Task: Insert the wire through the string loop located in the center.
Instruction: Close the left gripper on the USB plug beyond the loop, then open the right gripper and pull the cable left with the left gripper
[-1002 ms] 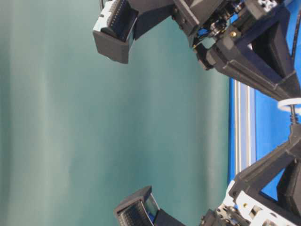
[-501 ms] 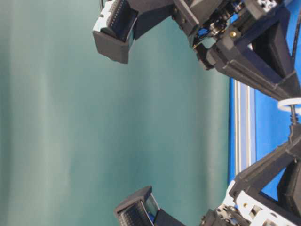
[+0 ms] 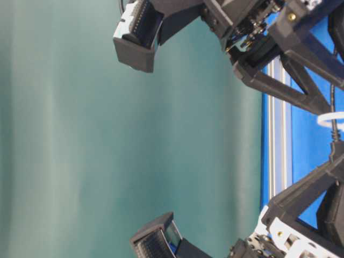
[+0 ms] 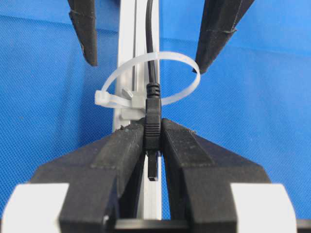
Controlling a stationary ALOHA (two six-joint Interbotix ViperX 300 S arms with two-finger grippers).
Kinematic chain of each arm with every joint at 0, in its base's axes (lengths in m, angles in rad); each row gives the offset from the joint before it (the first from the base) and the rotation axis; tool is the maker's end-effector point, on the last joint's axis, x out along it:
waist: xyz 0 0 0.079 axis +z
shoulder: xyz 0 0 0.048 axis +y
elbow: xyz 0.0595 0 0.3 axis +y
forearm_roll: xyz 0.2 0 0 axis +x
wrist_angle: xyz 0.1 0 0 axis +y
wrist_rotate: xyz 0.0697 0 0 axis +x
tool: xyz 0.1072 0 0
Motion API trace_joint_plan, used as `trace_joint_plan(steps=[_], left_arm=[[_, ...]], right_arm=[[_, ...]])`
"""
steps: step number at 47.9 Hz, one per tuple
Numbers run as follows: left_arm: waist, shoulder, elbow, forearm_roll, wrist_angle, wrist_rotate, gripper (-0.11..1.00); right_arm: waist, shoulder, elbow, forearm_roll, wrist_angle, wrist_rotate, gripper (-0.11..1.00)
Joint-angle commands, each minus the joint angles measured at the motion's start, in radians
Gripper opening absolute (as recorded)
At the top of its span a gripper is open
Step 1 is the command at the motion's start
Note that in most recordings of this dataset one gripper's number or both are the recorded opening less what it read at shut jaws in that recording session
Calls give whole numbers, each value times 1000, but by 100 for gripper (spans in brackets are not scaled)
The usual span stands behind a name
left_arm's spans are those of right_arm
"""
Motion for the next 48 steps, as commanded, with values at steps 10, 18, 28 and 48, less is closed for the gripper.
trace_joint_plan(steps=[10, 18, 28, 48], left_arm=[[-2, -91, 72, 0, 2, -2, 8], [-9, -175, 167, 2, 0, -2, 8], [-11, -273, 298, 0, 0, -3, 8], [-11, -502, 526, 0, -3, -32, 8]], right_arm=[[5, -35, -3, 3, -3, 0, 96], [6, -35, -2, 3, -3, 0, 96], [8, -37, -2, 3, -3, -2, 96], [8, -41, -2, 3, 0, -5, 96]])
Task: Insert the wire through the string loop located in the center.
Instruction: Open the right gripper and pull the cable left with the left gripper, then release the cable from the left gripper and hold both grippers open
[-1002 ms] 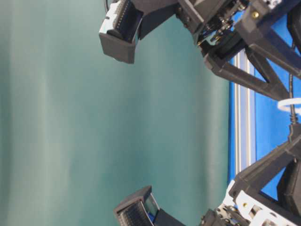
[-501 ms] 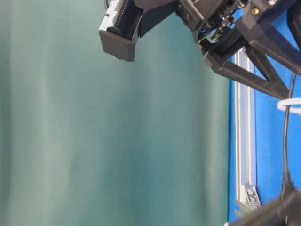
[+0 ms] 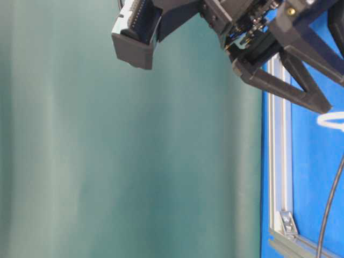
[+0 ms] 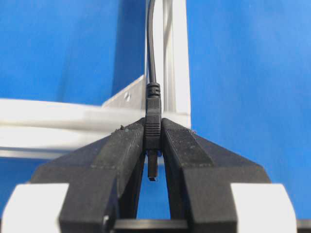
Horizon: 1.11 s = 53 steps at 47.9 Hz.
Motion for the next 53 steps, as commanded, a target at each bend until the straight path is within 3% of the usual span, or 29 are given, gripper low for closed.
trace_joint_plan(steps=[1, 14, 36, 40, 48, 51, 53], left_arm=[[-2, -55, 32, 0, -6, 0, 8], [-2, -170, 91, 2, 43, 9, 8], [0, -166, 64, 3, 104, 8, 9], [0, -167, 63, 3, 107, -2, 26], [-2, -167, 54, 3, 137, 9, 78], [0, -166, 51, 5, 147, 9, 89], [0, -166, 51, 3, 152, 9, 91]], right_arm=[[2, -32, -6, 2, -2, -2, 96], [2, -32, -6, 2, 3, -2, 96], [0, -32, -8, 2, 3, -2, 96], [2, -32, -8, 2, 5, -2, 96], [2, -35, -8, 2, 3, -2, 96], [2, -41, -3, 2, 5, -2, 96], [2, -44, -3, 2, 5, -2, 96]])
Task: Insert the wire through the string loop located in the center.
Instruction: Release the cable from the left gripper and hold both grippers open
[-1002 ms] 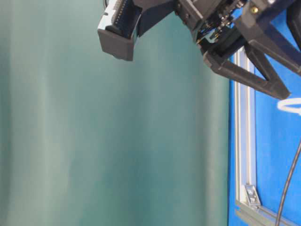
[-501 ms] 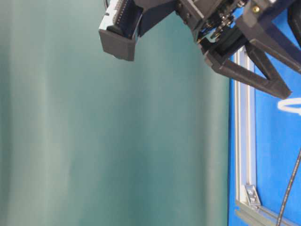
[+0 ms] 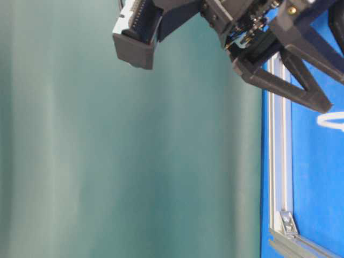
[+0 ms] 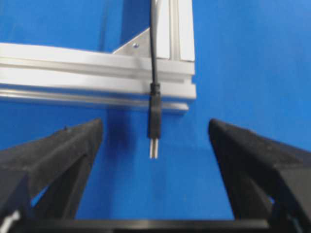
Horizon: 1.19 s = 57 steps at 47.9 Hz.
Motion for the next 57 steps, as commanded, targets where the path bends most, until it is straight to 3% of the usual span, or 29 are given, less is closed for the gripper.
trace_joint_plan(steps=[1, 17, 29, 57], left_arm=[[0, -2, -17, 3, 6, 2, 90], [0, -25, -57, 3, 21, 6, 90], [6, -67, -110, 5, 97, 34, 90], [26, -144, -124, 5, 156, 35, 90]], right_arm=[[2, -37, -3, 2, -3, -2, 96], [2, -77, -8, 0, 41, -2, 96], [0, -152, -11, 0, 95, -2, 96], [2, -235, -11, -2, 158, -3, 96]])
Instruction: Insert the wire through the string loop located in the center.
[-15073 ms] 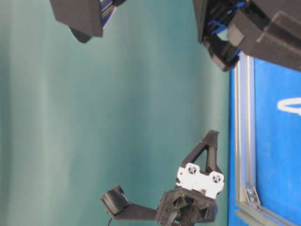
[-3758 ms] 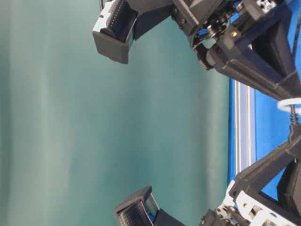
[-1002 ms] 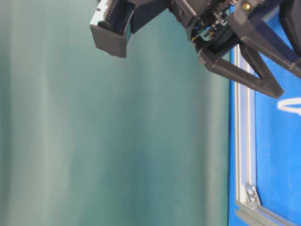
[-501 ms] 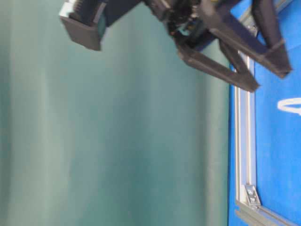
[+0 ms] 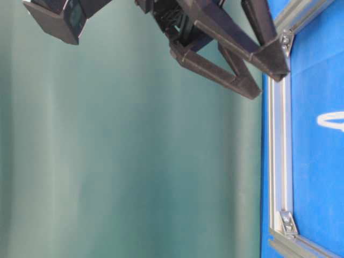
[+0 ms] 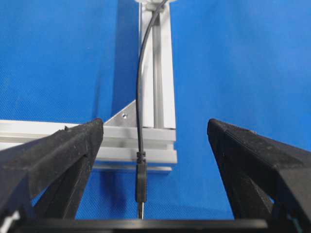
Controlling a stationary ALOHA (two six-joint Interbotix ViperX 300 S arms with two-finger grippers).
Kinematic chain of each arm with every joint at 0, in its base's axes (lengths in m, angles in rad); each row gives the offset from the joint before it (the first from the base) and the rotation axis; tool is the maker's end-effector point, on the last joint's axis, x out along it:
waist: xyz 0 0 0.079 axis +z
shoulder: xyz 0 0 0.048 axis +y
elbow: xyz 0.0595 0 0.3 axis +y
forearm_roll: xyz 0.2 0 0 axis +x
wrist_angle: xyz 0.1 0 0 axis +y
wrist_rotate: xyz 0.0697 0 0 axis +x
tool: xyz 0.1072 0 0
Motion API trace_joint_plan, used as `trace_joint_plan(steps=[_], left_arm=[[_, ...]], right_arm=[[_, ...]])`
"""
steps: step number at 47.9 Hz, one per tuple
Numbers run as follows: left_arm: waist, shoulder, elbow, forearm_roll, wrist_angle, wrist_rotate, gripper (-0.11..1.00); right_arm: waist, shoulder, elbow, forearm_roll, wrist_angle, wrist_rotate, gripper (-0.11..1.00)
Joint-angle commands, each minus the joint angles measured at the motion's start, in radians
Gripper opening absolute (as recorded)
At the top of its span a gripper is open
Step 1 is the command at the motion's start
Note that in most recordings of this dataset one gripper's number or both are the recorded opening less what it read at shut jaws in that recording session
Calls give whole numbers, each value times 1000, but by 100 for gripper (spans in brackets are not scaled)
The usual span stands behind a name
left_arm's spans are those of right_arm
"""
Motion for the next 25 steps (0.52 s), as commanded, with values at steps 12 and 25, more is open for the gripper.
trace_joint_plan(steps=[12, 25], left_arm=[[3, 5, -20, 2, -3, 2, 90], [3, 6, -21, 3, -2, 2, 90]], right_arm=[[2, -20, -14, -2, -3, 2, 96], [0, -20, -14, -2, -3, 0, 96]])
